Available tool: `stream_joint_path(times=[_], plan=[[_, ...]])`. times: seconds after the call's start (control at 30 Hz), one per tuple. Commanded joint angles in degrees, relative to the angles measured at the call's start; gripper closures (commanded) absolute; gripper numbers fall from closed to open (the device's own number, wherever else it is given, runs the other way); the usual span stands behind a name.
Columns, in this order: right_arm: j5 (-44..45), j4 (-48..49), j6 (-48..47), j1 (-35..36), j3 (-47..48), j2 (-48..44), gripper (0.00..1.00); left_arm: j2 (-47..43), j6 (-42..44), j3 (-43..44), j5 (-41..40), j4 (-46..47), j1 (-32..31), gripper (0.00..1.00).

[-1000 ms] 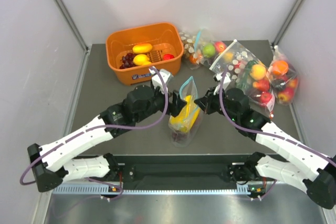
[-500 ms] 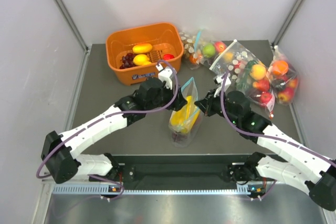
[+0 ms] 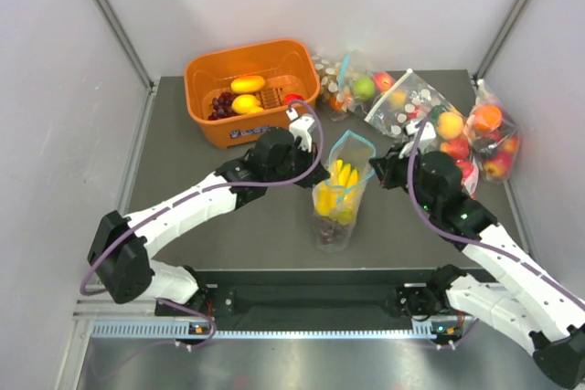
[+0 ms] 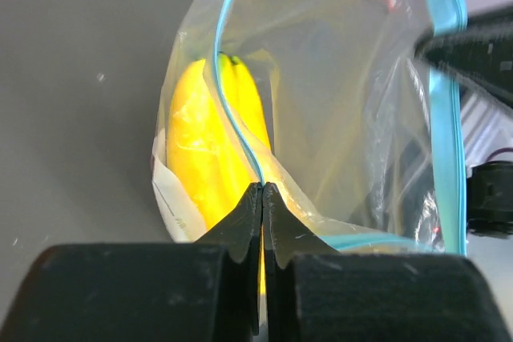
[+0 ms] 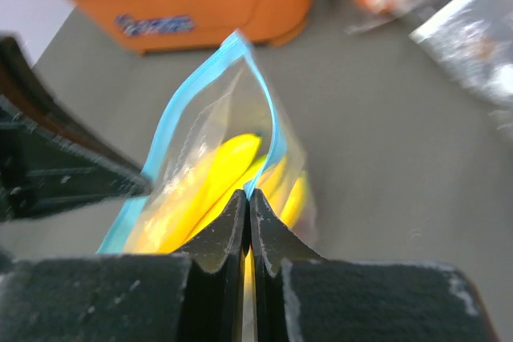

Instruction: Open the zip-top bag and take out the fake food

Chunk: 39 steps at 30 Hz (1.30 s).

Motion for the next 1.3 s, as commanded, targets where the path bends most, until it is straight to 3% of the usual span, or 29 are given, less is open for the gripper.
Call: stream_joint_path(times=[0.0, 0.1, 0.27, 0.47, 0.57, 0.7, 0.97, 1.03, 1.07, 1.1, 1.2, 1.27], plan=[[0.3, -0.8, -4.2, -7.5, 6.5, -2.0, 1.00, 2.1, -1.7, 4.9, 5.2, 7.9, 0.3, 1.00], [-3.7, -2.4, -5.2, -13.4, 10.0, -1.9, 1.00, 4.5, -2.6, 7.3, 8.1, 12.1, 0.4, 1.00], [-5.7, -4.2, -6.3, -15.6, 12.8, -1.2, 1.00, 6.8, -1.1, 6.9, 10.4, 16.1, 0.7, 1.00], [-13.1, 1.2, -2.6, -15.5, 2.4, 1.2, 1.00, 6.0, -0.6, -2.5, 5.7, 14.4, 3.0, 1.00], [-15.4, 8.1, -0.1, -13.9, -4.0, 3.9, 1.00, 6.8, 0.6, -6.6, 3.9, 13.2, 3.5, 1.00], [-14.6, 14.3, 1.7, -8.5, -7.8, 7.3, 1.00, 7.4, 1.6, -8.7, -5.7, 6.1, 3.5, 1.00], [-10.8, 14.1, 1.7, -1.8, -3.9, 10.0, 1.00, 0.0, 2.5, -13.3, -13.5, 5.3, 1.6, 1.00], [-9.9, 13.4, 1.5, -0.2, -2.5, 9.5, 1.00, -2.5, 5.0, -12.5, -14.4, 4.8, 0.4, 0.91], [-9.4, 12.9, 1.5, 0.3, -2.0, 9.5, 1.00, -3.3, 5.6, -12.5, -14.8, 4.8, -1.1, 0.75], [-9.2, 12.4, 1.4, 1.1, -1.6, 9.4, 1.00, -5.7, 6.1, -12.5, -15.3, 5.1, -1.9, 0.69], [-8.2, 11.0, 1.0, 2.7, 0.1, 9.3, 1.00, -11.4, 9.0, -13.1, -17.9, 7.0, -6.0, 0.55], [-7.8, 10.7, 0.9, 3.2, 0.9, 9.2, 1.00, -14.3, 11.1, -13.9, -15.0, 8.6, -7.5, 0.47]])
